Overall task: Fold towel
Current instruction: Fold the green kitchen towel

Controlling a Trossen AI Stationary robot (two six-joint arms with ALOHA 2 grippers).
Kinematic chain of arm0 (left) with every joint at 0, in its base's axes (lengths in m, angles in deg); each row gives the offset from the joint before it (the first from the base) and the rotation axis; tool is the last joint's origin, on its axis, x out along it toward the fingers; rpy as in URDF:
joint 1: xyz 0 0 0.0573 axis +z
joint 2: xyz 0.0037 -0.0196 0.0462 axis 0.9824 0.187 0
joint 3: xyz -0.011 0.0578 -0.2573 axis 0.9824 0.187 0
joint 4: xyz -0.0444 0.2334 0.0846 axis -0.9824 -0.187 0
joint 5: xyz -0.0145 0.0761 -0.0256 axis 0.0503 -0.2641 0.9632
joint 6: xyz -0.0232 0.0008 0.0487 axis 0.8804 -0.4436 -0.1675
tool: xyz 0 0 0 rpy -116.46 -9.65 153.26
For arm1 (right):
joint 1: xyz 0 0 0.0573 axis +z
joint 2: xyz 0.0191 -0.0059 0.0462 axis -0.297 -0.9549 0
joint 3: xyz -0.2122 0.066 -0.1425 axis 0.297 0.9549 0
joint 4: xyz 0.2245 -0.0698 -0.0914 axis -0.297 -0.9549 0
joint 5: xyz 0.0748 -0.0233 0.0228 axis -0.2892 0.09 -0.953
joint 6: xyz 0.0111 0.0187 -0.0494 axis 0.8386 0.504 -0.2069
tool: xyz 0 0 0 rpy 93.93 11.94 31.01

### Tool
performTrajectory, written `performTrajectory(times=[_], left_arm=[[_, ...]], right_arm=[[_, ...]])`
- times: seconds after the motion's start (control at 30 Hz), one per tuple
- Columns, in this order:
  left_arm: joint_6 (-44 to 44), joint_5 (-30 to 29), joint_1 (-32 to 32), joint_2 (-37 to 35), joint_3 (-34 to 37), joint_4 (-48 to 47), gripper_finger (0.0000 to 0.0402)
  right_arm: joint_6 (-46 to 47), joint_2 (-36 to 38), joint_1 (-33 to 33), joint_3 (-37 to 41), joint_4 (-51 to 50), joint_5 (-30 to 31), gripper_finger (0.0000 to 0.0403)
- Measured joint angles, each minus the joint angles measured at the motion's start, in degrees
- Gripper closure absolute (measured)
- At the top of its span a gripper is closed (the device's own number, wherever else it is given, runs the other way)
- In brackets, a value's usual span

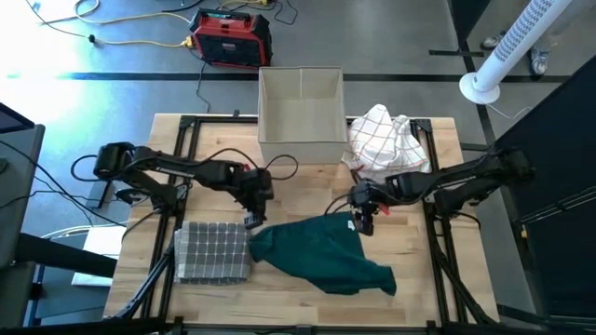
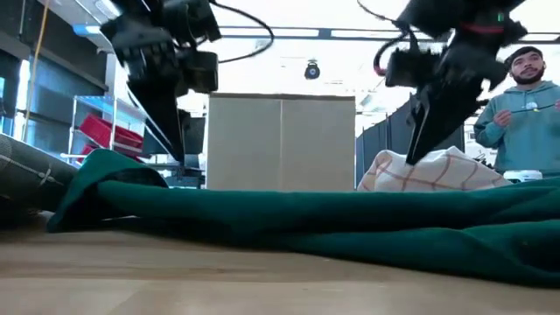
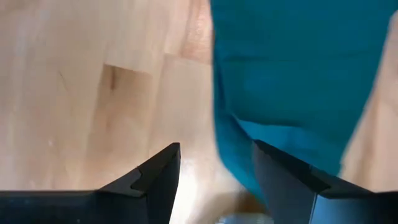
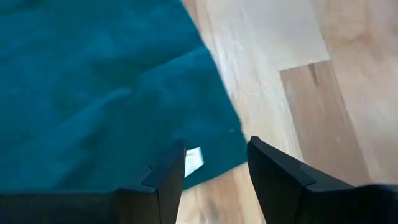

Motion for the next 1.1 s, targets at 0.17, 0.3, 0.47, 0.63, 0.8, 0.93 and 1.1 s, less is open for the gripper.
performTrajectory(times=[0.17,0.3,0.47,0.63,0.8,0.93,1.1], left_arm=[[3.4,0.7,-3.3,-2.3,-0.1,-0.5,0.021],[6.0,-0.7,-5.8,-2.5,-0.1,-0.5,0.021],[7.9,-1.3,-7.3,-2.5,-0.1,-0.5,0.021],[9.4,-1.6,-8.0,-2.5,-0.1,-0.7,0.021],[9.1,-2.2,-8.2,-2.5,-0.1,-0.8,0.021],[7.9,-3.8,-8.2,-2.5,-0.1,-1.0,0.021],[5.9,-5.5,-8.2,-2.5,-0.1,-1.1,0.021]], right_arm=[[-3.9,-1.2,-1.2,6.0,8.8,-1.5,0.0232],[-6.3,-4.3,-1.5,7.6,10.5,-0.1,0.0202],[-10.0,-9.7,-1.5,7.4,14.9,0.0,0.0168],[-7.8,-13.9,-2.2,6.5,17.4,-0.4,0.0176],[-2.9,-13.4,-2.6,6.5,16.0,-0.3,0.0269],[1.9,-9.8,-2.6,6.8,12.2,0.1,0.0336],[7.7,-3.7,-2.4,6.6,4.9,2.4,0.04]])
